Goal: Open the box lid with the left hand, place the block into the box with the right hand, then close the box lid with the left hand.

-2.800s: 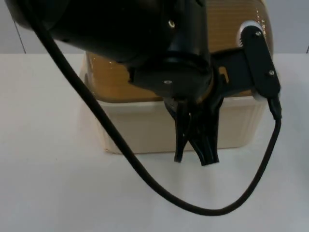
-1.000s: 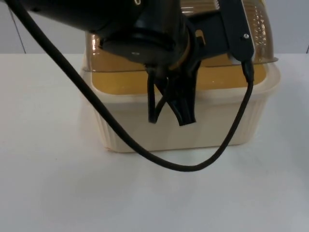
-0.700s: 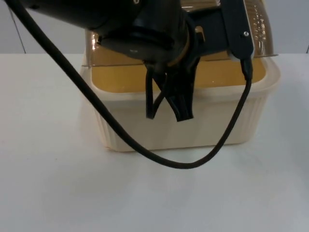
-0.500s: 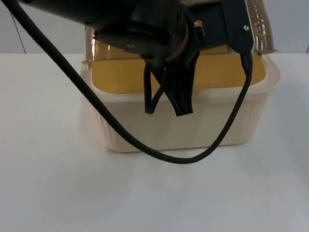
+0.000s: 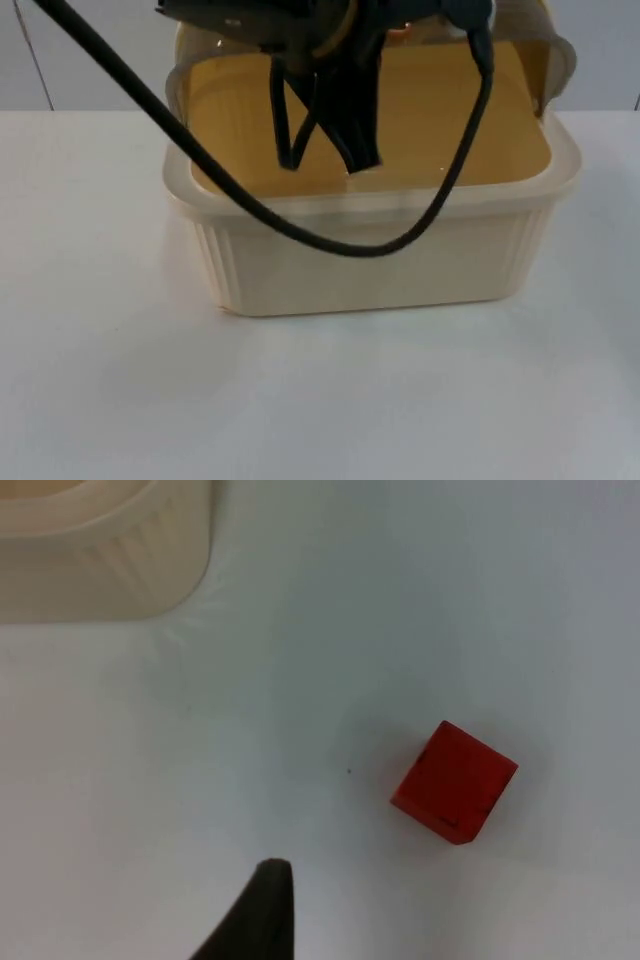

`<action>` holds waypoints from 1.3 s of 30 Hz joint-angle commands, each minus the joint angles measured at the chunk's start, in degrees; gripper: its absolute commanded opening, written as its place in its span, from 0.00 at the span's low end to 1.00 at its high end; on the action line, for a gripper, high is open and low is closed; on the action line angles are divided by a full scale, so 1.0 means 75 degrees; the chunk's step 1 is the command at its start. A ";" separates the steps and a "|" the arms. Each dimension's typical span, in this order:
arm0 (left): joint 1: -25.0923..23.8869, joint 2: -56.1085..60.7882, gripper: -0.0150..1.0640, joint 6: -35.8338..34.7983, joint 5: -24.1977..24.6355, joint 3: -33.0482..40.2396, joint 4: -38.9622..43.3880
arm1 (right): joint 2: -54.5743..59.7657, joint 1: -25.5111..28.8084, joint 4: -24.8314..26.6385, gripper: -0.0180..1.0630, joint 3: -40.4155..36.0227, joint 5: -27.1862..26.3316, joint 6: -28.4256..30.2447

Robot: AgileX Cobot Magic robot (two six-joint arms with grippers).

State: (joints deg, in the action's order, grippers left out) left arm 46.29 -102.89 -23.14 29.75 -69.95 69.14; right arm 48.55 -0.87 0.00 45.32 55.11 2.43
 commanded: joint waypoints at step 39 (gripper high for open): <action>-0.2437 0.3532 0.01 0.1054 0.1150 -0.0068 -0.5675 | -0.0012 0.0047 0.0050 0.99 0.0028 0.0049 0.0013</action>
State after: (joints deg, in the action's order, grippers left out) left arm 30.70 -78.12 -16.97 37.13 -70.33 31.55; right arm 48.55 -0.87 0.41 45.32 55.54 2.43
